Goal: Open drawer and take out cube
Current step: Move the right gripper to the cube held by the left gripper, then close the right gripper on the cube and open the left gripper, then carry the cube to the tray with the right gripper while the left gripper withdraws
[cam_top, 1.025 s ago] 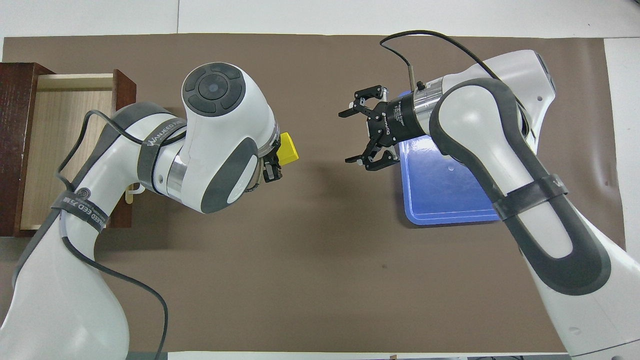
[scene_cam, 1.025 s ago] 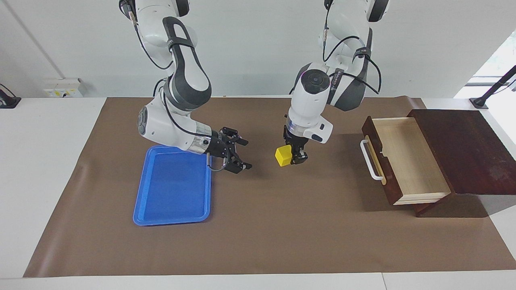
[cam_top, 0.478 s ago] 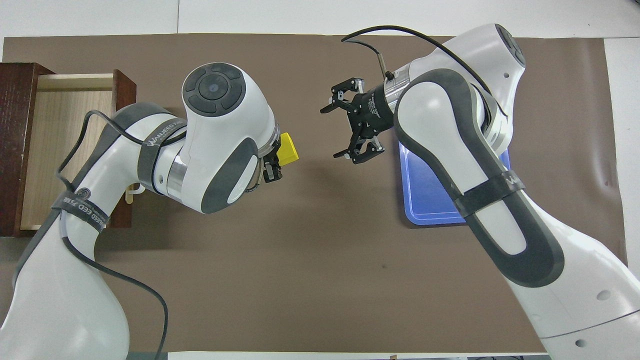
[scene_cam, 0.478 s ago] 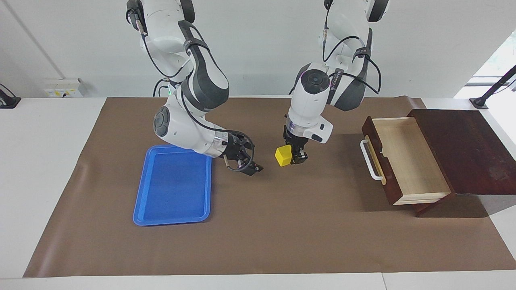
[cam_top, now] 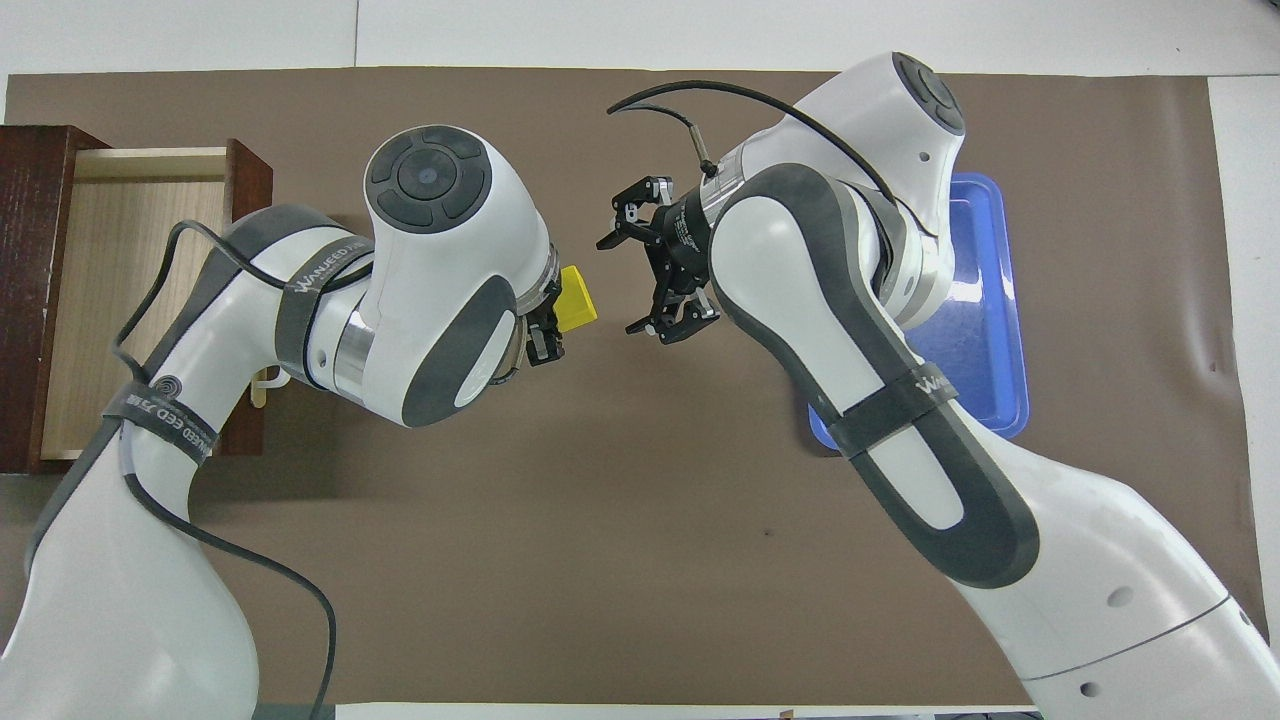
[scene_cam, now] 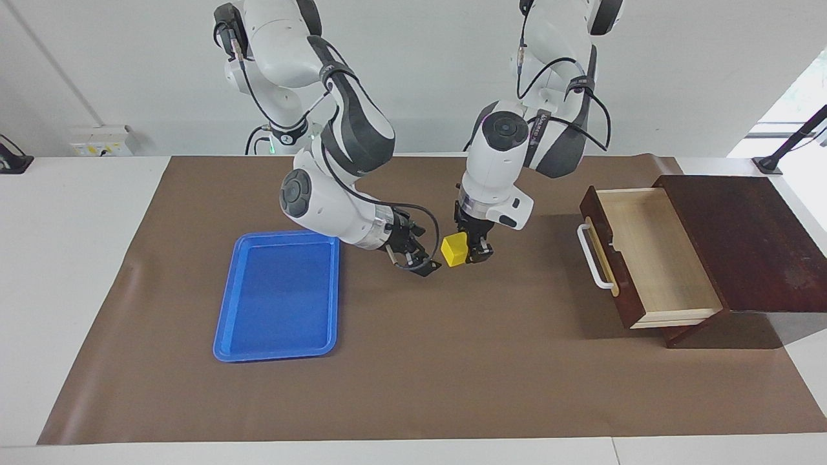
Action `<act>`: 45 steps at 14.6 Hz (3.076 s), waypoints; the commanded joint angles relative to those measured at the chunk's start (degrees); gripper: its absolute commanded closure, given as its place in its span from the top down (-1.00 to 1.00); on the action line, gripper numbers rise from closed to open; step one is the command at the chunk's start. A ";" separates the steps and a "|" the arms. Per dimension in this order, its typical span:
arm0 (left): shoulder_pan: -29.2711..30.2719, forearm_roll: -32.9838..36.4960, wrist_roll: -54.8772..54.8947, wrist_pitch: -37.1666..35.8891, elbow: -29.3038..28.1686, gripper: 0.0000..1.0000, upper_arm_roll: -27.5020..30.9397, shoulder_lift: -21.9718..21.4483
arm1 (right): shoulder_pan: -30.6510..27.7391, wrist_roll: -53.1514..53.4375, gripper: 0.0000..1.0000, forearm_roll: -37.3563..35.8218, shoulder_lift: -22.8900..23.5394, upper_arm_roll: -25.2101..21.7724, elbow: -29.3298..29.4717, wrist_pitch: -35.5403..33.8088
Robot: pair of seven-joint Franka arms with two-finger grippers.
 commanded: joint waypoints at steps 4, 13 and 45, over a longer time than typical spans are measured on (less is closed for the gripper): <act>-0.84 0.97 -1.07 -1.31 0.96 -1.00 0.68 0.29 | 1.43 3.54 0.89 -1.52 3.58 -0.50 5.24 -0.48; -0.84 0.97 -1.07 -1.14 0.87 -1.00 0.68 0.29 | 3.19 5.83 0.86 -2.22 4.55 -0.59 7.62 -0.39; 5.12 3.16 1.56 -4.47 -1.68 1.00 1.12 -2.87 | -6.20 3.12 -1.00 4.28 2.88 -0.15 5.42 1.20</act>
